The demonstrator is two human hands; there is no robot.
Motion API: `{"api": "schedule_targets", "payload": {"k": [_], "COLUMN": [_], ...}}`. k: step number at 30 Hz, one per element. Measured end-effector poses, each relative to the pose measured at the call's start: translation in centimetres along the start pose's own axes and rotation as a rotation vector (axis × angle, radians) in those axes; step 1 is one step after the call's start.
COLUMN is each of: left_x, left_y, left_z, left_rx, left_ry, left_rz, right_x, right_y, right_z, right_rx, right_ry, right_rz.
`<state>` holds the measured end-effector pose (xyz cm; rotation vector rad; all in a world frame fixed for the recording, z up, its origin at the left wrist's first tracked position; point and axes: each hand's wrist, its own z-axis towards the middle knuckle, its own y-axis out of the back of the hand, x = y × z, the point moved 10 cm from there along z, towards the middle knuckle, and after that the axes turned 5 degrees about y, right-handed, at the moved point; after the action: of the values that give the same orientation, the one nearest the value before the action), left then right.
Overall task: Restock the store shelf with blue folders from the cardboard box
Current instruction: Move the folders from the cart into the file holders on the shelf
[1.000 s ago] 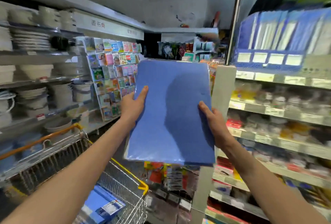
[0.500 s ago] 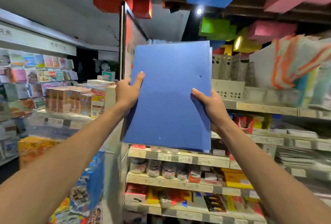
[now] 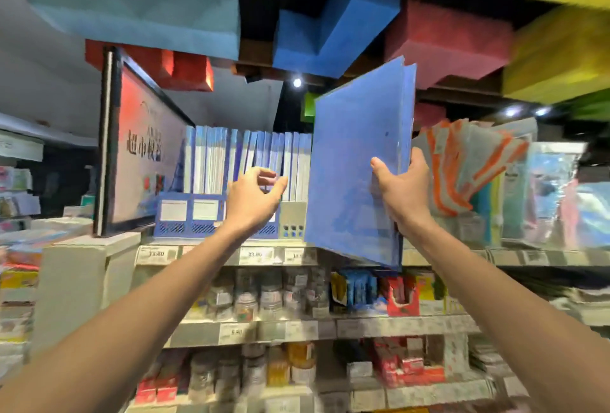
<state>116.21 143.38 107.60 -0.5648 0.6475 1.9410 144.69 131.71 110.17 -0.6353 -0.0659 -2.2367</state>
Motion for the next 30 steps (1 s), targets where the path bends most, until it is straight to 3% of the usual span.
{"api": "schedule_targets", "payload": {"k": [4,11,21,30], "left_x": [0.7,3.3,6.4,8.2], "left_y": [-3.5,-9.6,-17.7,-19.7], "left_z": [4.4,11.3,18.1,20.2], "left_rx": [0.034,0.016,0.039,-0.051], "left_ry": [-0.154,-0.406,-0.544,-0.725], "left_rz": [0.140,0.300,0.518,0.741], "right_x": [-2.0,-6.9,-12.1,-16.8], "right_y": [-1.3,-6.0,-14.6,-19.8], "right_z": [4.3,10.0,14.0,15.3], "right_rx": [-0.130,-0.189,-0.162,-0.082], "right_ry": [0.062,0.047,0.103,0.115], "right_rz": [-0.093,-0.154,-0.183,-0.134]}}
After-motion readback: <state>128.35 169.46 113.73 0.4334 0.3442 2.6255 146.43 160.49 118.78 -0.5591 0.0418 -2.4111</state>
